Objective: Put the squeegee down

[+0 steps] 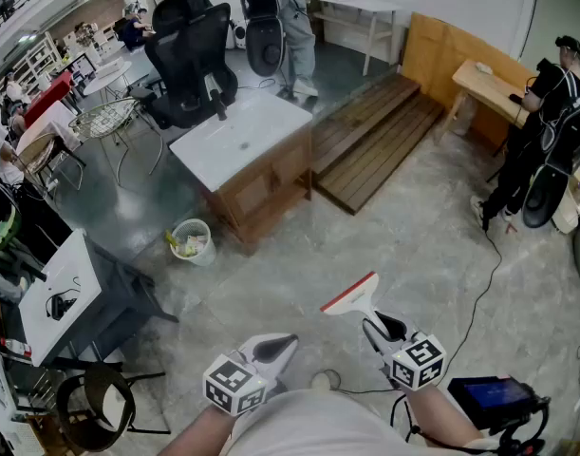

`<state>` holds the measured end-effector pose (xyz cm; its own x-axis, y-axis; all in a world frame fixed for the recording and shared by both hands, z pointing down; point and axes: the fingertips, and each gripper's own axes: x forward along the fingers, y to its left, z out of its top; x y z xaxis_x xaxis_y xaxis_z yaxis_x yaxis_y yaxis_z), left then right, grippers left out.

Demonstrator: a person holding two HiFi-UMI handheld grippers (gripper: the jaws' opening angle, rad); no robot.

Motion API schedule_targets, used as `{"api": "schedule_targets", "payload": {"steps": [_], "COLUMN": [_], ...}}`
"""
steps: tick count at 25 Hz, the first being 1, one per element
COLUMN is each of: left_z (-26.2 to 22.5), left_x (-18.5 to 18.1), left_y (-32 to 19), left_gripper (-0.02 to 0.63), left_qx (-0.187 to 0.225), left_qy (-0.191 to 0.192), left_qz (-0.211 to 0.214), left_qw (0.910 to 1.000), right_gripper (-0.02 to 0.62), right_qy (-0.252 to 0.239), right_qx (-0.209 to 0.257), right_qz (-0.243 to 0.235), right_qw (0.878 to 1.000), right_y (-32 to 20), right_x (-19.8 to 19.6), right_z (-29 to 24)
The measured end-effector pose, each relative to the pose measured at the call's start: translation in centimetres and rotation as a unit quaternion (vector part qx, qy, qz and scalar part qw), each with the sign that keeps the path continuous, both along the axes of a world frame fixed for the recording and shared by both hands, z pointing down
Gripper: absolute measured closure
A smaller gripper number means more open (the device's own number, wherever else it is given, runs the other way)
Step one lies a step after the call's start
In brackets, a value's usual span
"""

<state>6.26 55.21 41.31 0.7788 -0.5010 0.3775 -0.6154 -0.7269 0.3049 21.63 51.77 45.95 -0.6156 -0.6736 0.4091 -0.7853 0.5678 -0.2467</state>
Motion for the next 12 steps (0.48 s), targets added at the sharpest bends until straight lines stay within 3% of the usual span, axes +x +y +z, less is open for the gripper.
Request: {"api": "schedule_targets", "payload": {"steps": [7, 12], "left_z": [-0.8, -0.4], "left_x": [3.2, 3.3], "left_y": [-1.8, -2.7], "left_gripper": [0.6, 0.598], "left_qx": [0.012, 0.009], "left_qy": [-0.011, -0.005], "left_qz": [0.014, 0.011], "left_qw": [0.9998, 0.9999], "right_gripper": [0.494, 0.494], "right_qy": [-0.013, -0.018], "right_qx": [0.001, -0.016], "right_qz": [0.02, 0.014], "right_qw": [1.0, 1.0], "right_y": [-1.1, -1.1], "right_x": [4.0, 3.7], "right_z": [-0.2, 1.3]}}
